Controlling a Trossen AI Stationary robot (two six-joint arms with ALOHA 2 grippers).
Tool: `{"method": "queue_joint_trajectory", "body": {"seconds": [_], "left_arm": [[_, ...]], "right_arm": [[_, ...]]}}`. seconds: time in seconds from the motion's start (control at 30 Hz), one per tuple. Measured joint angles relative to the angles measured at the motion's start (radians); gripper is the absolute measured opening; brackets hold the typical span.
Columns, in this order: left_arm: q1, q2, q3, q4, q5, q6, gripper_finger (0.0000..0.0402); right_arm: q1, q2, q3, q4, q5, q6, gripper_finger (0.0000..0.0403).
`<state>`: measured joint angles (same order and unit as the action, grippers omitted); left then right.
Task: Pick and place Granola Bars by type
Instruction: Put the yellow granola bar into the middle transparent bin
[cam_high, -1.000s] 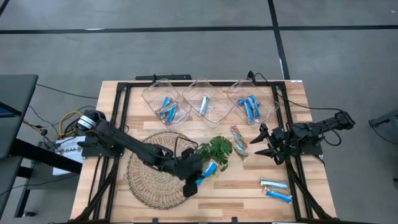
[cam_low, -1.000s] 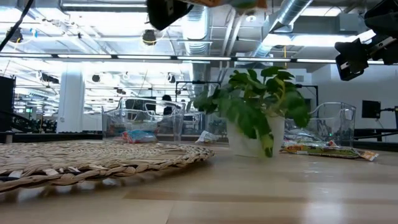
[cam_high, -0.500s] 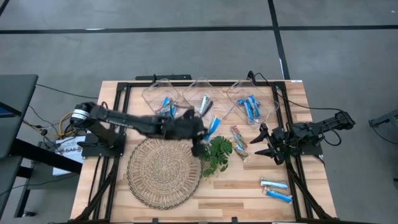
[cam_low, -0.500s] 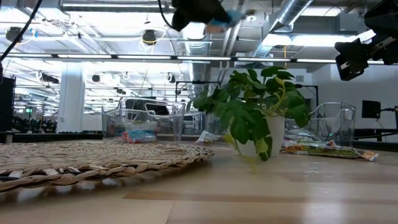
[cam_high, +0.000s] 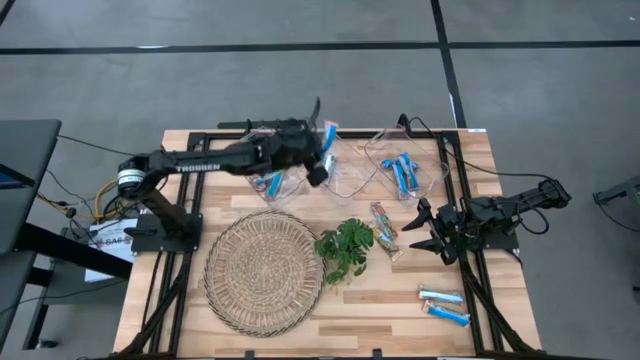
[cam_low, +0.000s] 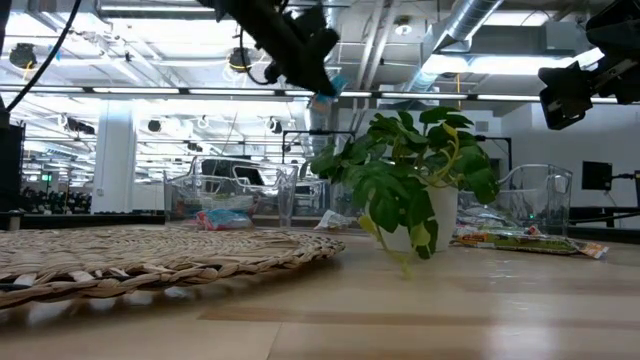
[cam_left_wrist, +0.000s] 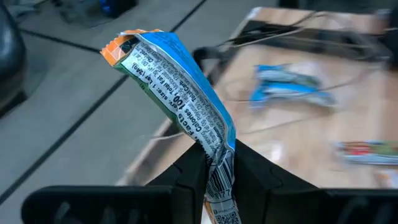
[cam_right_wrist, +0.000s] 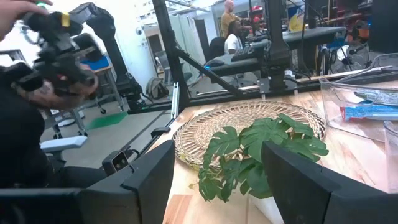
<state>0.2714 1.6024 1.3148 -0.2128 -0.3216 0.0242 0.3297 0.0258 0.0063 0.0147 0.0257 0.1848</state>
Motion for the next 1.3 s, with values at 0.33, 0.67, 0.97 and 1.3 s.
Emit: {"method": "queue_joint_trajectory", "body": {"seconds": [0.33, 0.67, 0.97, 1.3], "left_arm": [[0.122, 0.003, -0.01, 0.024, 0.043, 0.082, 0.0059], [0.128, 0.154, 0.009, 0.142, 0.133, 0.157, 0.0059], [0.132, 0.299, 0.141, -0.018, 0.217, 0.136, 0.0059], [0.131, 0.315, 0.183, -0.109, 0.297, 0.139, 0.0102]], "right_arm": [[0.0, 0.0, 0.0, 0.0, 0.0, 0.0, 0.0232], [0.0, 0.0, 0.0, 0.0, -0.001, 0.0, 0.0232], [0.0, 0.0, 0.0, 0.0, 0.0, 0.0, 0.0232], [0.0, 0.0, 0.0, 0.0, 0.0, 0.0, 0.0232]]}}
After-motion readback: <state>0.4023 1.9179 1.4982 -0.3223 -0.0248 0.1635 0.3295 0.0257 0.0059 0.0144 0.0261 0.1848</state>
